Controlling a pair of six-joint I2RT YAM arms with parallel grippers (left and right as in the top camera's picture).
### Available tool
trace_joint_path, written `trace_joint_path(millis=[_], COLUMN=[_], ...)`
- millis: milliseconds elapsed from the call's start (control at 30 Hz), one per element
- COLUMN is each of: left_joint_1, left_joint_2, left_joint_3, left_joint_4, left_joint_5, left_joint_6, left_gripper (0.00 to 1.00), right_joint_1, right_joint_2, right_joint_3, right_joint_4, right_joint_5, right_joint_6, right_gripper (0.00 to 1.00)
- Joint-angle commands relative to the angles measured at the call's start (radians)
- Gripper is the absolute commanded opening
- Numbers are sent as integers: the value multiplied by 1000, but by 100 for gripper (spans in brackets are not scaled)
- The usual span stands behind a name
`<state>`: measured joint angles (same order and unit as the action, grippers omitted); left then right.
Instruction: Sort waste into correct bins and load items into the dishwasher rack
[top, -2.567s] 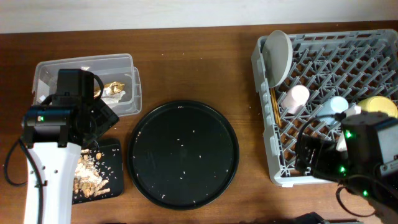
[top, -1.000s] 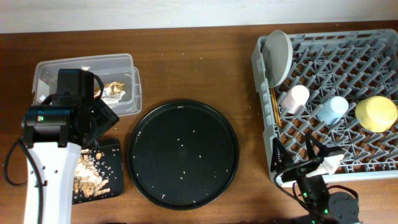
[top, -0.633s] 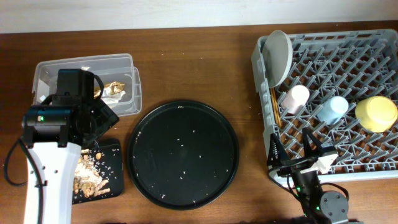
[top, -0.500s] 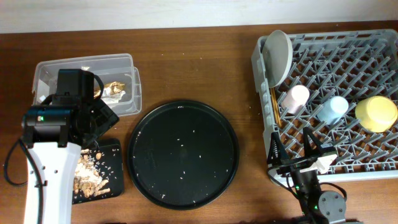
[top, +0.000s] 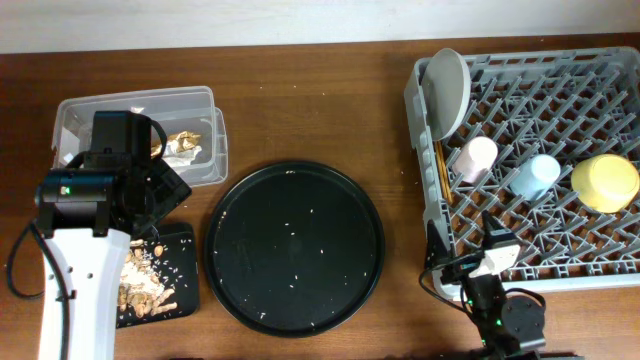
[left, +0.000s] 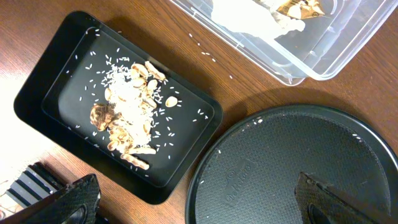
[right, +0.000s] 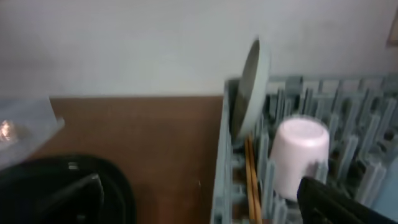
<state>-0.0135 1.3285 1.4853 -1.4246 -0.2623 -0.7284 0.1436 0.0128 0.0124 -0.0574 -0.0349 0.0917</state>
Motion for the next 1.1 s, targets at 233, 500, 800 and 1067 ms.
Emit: trace_joint_path(millis=[233,500,800,1067], left_joint_1=[5,5,5,5], left_joint_2=[-3,-3,-3,-3], left_joint_3=[15,15,15,15], left_joint_4=[2,2,2,2], left_joint_5=[-4,-4,-4,-4], left_joint_6=[-12,-12,-12,-12], left_gripper=[99,99,99,99], right_joint_1=[-8,-8,-8,-7], right_joint_2=[-10,-9,-6,-6], right_joint_3=[-7,-7,-7,-7], right_joint_4=[-21,-22,-22,-22], right_joint_5=[5,27,27,27], right_joint_6=[-32,-63,-85,-84], right_gripper=[98,98,99,98])
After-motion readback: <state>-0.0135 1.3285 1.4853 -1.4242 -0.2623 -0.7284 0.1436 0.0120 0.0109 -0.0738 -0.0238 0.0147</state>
